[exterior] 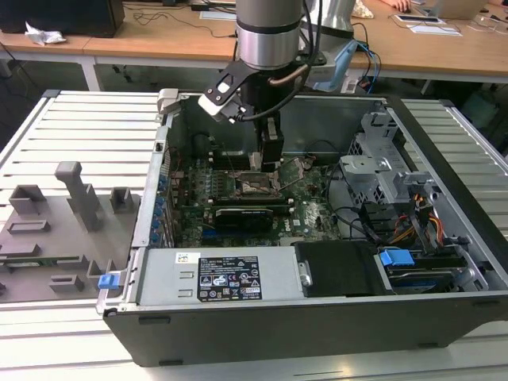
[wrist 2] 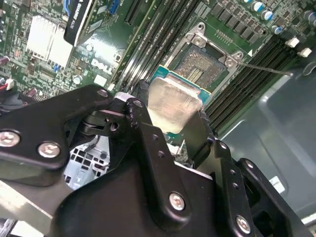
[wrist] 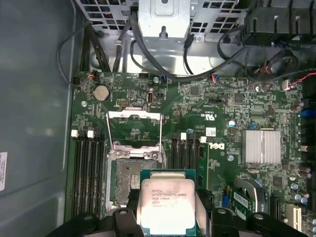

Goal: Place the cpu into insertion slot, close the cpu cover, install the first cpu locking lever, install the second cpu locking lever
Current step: 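Place the cpu into insertion slot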

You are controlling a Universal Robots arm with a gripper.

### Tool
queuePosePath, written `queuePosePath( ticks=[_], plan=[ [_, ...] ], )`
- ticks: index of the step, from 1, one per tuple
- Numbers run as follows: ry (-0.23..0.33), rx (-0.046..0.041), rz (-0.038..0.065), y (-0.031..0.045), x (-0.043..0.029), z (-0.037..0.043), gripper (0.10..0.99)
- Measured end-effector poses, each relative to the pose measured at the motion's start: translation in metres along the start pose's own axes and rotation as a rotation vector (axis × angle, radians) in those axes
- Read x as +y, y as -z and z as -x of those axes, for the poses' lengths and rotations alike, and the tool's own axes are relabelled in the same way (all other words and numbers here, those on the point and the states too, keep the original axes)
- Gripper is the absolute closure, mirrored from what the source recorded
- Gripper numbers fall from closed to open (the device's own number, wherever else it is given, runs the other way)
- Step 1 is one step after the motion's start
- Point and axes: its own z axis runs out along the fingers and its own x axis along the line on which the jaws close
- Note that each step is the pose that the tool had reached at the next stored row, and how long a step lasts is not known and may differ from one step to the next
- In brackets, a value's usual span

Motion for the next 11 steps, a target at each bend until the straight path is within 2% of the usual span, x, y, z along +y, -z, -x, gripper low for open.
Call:
queuePosePath(
  ticks=[2, 4, 9, 11],
  plan=[
    [-0.004, 0.0, 0.0, -0.0059, -0.0005, -0.0015, 0.561],
    [-0.006, 0.0002, 0.0, -0.0088, -0.0007, -0.0025, 0.561],
    [-0.018, -0.0003, 0.0, -0.0219, -0.0015, -0.0124, 0.561],
    [-0.019, 0.0017, 0.0, -0.0283, -0.0039, -0.0175, 0.561]
  ],
)
